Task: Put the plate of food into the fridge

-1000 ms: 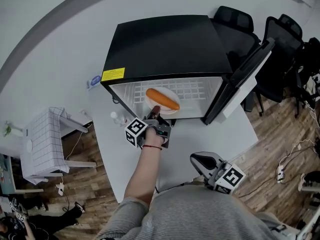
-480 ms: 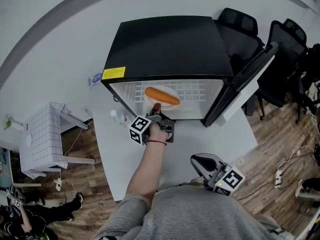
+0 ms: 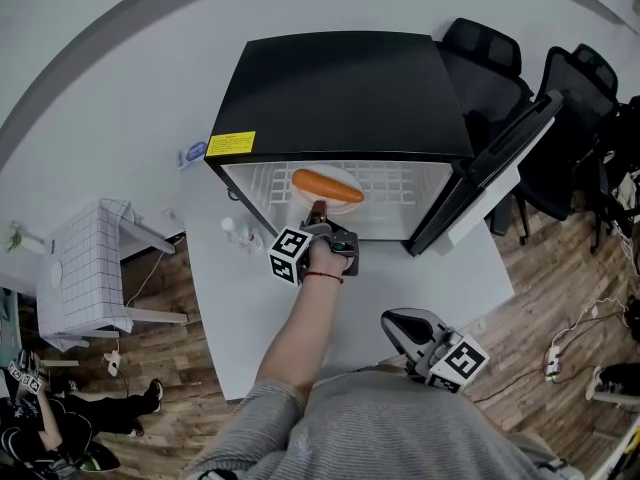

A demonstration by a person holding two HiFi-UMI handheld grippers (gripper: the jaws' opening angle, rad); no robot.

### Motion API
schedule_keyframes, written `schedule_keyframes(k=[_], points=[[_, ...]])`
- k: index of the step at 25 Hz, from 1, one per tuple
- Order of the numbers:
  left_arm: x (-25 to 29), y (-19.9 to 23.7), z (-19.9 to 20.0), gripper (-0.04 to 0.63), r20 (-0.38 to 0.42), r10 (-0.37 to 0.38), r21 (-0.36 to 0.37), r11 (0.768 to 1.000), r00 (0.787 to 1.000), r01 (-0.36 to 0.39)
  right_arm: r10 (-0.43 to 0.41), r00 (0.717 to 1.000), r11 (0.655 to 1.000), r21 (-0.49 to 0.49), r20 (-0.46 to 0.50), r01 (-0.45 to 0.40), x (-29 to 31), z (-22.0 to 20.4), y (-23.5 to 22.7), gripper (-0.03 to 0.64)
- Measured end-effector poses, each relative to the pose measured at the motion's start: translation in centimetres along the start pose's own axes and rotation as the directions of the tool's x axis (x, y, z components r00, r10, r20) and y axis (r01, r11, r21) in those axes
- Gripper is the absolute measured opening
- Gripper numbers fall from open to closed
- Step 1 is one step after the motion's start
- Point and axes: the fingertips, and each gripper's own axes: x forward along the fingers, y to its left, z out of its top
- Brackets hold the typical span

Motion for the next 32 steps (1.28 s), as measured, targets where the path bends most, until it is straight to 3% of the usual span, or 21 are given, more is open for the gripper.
schedule_keyframes(k=[9, 13, 18, 22, 26, 29, 32], points=[[1.0, -0.4, -1.0, 0.035, -0.03, -0.032, 0.018, 0.999, 0.999, 0.033, 0.007, 1.0, 1.0, -0.021, -0.002, -0.007, 0.6, 0.0, 0.1, 0.014], [1.1, -1.1, -1.1, 0.067, -0.065, -0.071, 0.067, 0.995, 0.995, 0.075, -0.01, 1.0, 0.999, -0.042, 0.022, 0.011, 1.2, 0.6, -1.0, 0.014], [1.0, -1.9, -1.3, 0.129, -0.123, -0.113, 0.091, 0.988, 0.986, 0.125, 0.116, 0.993, 0.99, -0.072, -0.03, -0.118, 3.9, 0.3, -0.6, 0.014], [0.6, -2.0, -1.5, 0.144, -0.159, -0.118, 0.104, 0.985, 0.98, 0.136, 0.281, 0.954, 0.957, -0.044, -0.109, -0.287, 6.0, -1.0, 1.1, 0.014], [0.5, -2.2, -1.6, 0.158, -0.2, -0.128, 0.124, 0.98, 0.971, 0.154, 0.42, 0.895, 0.904, -0.022, -0.153, -0.428, 6.7, -2.1, 3.6, 0.014], [0.5, -2.2, -1.7, 0.163, -0.234, -0.129, 0.147, 0.975, 0.964, 0.166, 0.482, 0.86, 0.872, 0.0, -0.168, -0.489, 6.8, -2.8, 4.9, 0.014], [0.3, -2.3, -1.8, 0.163, -0.263, -0.126, 0.175, 0.969, 0.957, 0.175, 0.49, 0.853, 0.867, -0.002, -0.178, -0.498, 6.9, -3.0, 5.3, 0.014]])
